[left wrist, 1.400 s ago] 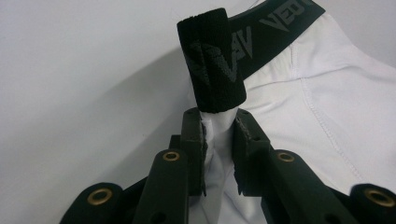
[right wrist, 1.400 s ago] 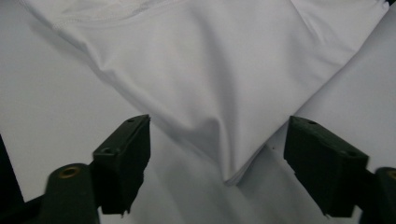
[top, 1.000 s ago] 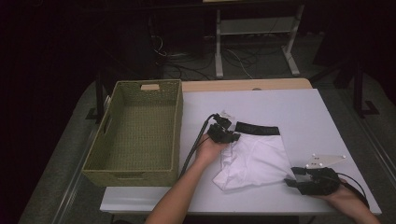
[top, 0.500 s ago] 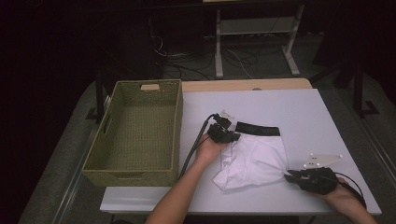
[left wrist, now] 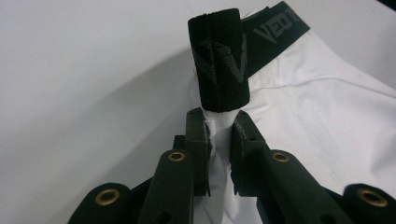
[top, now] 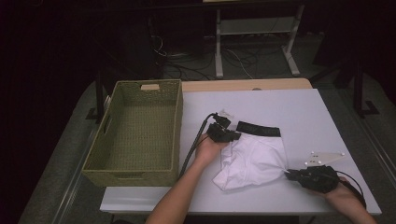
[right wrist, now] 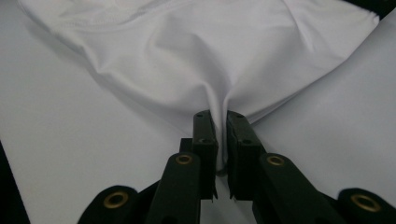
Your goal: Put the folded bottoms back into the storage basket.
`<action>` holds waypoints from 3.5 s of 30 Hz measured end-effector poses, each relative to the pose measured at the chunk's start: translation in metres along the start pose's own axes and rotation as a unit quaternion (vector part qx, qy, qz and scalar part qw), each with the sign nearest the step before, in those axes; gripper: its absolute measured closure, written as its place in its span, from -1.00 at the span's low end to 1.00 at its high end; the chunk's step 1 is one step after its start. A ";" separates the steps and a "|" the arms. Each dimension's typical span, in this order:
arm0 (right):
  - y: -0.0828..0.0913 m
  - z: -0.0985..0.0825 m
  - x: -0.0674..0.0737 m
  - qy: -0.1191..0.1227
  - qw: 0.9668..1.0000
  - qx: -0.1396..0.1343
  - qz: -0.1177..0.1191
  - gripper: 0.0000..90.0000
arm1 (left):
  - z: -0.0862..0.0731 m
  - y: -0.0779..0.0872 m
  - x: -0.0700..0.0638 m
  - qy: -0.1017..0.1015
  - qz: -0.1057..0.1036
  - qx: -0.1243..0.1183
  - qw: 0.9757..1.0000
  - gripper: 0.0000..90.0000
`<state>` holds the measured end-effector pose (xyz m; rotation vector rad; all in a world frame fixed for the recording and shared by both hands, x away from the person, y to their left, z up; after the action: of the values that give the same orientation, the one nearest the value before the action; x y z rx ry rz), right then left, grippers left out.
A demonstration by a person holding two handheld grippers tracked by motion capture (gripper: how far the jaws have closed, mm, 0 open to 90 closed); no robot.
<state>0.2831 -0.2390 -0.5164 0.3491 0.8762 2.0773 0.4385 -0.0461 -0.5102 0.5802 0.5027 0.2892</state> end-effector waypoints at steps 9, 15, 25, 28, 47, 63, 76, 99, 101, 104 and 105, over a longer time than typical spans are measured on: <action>0.012 0.019 0.003 -0.008 0.999 -0.040 0.008 0.83 | 0.010 0.007 -0.011 -0.002 -0.020 -0.008 1.000 0.74; 0.020 0.035 0.005 -0.020 0.997 -0.069 0.023 0.84 | 0.016 0.010 -0.018 -0.009 -0.031 -0.009 0.999 0.75; 0.027 0.060 0.010 -0.012 0.994 -0.100 0.031 0.84 | 0.030 0.020 -0.029 -0.024 -0.039 -0.012 0.999 0.75; 0.028 0.069 0.010 -0.010 0.994 -0.107 0.032 0.84 | 0.035 0.022 -0.034 -0.029 -0.041 -0.013 0.999 0.75; 0.040 0.139 0.011 0.007 0.987 -0.154 0.039 0.84 | 0.080 0.062 -0.057 -0.039 -0.037 -0.029 0.998 0.75; 0.060 0.216 0.017 0.044 0.981 -0.184 0.044 0.84 | 0.121 0.120 -0.067 -0.055 -0.013 -0.065 0.996 0.75; 0.068 0.268 0.029 0.058 0.976 -0.199 0.059 0.84 | 0.137 0.176 -0.061 -0.063 0.002 -0.087 0.994 0.75; 0.024 0.369 0.117 0.119 0.967 -0.204 0.100 0.84 | 0.102 0.307 -0.007 -0.044 0.053 -0.124 0.990 0.75; 0.018 0.373 0.126 0.123 0.966 -0.203 0.105 0.84 | 0.096 0.316 -0.002 -0.040 0.061 -0.124 0.990 0.75; 0.007 0.380 0.137 0.126 0.964 -0.203 0.114 0.84 | 0.087 0.329 0.008 -0.030 0.072 -0.127 0.989 0.75; 0.004 0.382 0.141 0.126 0.964 -0.201 0.118 0.84 | 0.083 0.333 0.012 -0.027 0.076 -0.128 0.988 0.75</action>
<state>0.3935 0.0470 -0.2483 -0.0351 0.5501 2.4956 0.4524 0.1879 -0.2596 0.3754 0.3618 0.4742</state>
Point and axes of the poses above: each handheld gripper's, and its own axes: y roughly backward along the jaws, z roughly out of its top, x roughly to its left, the point moved 9 cm from there along -y, roughly forward along the jaws, and after that the axes turned 12 degrees about -z, right-handed, at the moved point
